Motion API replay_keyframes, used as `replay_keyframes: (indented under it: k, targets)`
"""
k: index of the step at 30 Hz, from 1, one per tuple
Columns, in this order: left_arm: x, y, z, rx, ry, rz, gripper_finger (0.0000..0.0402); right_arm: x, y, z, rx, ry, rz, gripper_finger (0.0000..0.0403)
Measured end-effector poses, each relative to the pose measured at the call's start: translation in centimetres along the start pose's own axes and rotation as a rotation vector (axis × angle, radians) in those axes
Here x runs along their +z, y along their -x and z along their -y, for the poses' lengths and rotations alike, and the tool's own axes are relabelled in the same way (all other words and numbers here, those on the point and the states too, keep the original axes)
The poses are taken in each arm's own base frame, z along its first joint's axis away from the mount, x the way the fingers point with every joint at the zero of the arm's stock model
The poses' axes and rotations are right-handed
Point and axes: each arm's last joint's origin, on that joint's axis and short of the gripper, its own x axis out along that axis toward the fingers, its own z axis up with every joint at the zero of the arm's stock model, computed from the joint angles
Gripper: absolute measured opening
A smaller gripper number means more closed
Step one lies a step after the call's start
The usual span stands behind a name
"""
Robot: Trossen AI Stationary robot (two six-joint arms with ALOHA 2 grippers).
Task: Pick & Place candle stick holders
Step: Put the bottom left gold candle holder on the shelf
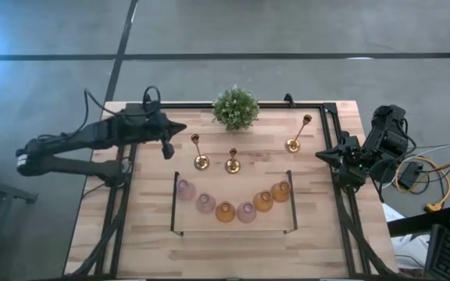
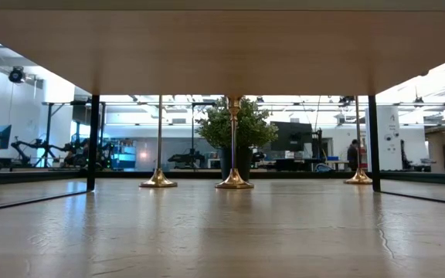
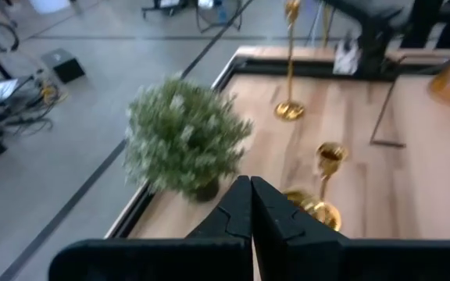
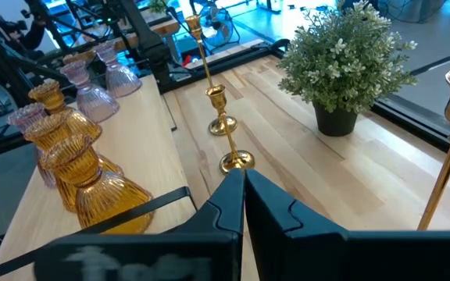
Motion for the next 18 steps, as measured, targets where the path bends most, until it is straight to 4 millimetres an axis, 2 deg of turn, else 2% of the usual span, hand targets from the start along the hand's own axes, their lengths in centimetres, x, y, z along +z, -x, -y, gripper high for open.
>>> replay_keyframes:
  k: [4,8,10,13,18]
  targets:
    - [-0.8,-0.4,-0.6,0.024,0.001,-0.025,0.0,0.0,0.0,0.0,0.0,0.0,0.0,0.0008]
    - [-1.5,-0.9,-1.3,-0.029,0.009,-0.034,0.0,0.0,0.0,0.0,0.0,0.0,0.0,0.0008]
    - [-2.1,-1.4,-2.2,0.019,0.028,-0.038,0.0,0.0,0.0,0.0,0.0,0.0,0.0,0.0008]
    - [-3.5,-2.4,-3.4,0.03,0.068,-0.048,0.0,0.0,0.0,0.0,0.0,0.0,0.0,0.0008]
    - [-6.5,-4.1,-4.7,-0.077,0.096,-0.034,0.0,0.0,0.0,0.0,0.0,0.0,0.0,0.0008]
